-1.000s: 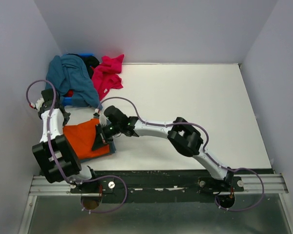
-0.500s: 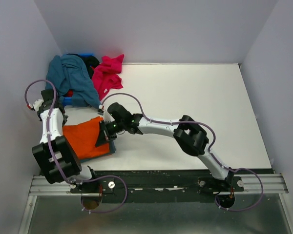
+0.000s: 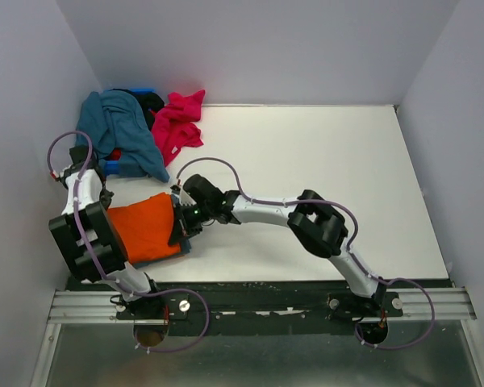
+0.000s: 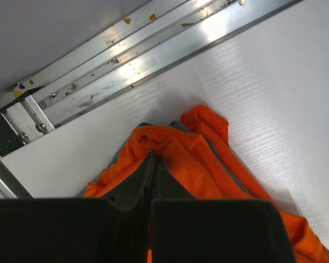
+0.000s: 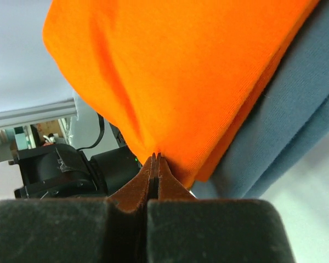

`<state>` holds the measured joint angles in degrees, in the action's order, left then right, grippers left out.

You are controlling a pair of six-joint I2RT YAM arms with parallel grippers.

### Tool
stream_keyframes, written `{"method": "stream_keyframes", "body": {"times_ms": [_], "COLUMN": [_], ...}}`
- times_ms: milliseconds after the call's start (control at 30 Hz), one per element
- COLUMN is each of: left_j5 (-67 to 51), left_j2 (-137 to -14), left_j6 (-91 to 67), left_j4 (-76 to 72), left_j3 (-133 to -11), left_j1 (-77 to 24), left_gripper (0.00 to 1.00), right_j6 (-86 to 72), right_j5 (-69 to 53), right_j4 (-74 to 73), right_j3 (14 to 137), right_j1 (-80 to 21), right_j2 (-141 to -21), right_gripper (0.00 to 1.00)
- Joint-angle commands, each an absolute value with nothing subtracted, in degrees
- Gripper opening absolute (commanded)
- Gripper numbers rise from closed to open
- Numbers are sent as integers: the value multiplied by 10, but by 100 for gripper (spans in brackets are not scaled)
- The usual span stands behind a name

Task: Fold and stack the t-shirts
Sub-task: Smooth out wrinkles on the folded tshirt

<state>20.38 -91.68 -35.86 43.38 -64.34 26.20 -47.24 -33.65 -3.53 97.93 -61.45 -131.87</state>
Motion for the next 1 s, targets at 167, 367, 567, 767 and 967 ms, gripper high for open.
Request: {"method": "stream_keyframes", "body": {"times_ms": [167, 367, 567, 767, 967], "left_j5": [182, 155, 180, 148, 186], "left_j2": [-749, -647, -534, -464, -513], "left_j6": [-308, -388, -472, -546, -592], "left_j4": [485, 559, 650, 672, 695], "left_j3": [-651, -572, -534, -464, -446], "left_j1": [263, 263, 263, 263, 264], "left_gripper": [11, 9, 0, 0, 0], "right_j6": [-422, -434, -435, -443, -467], "right_j5": [-311, -321, -321, -321, -316], "right_j4": [-118, -127, -126, -123, -95], "right_j3": [1098, 1157, 1180, 1229, 1252], "right_j1": [-579, -569, -566, -565, -565], "right_j2": [-1304, -1341, -1355, -1395, -1432], "right_gripper": [1, 1, 1, 1, 1]}}
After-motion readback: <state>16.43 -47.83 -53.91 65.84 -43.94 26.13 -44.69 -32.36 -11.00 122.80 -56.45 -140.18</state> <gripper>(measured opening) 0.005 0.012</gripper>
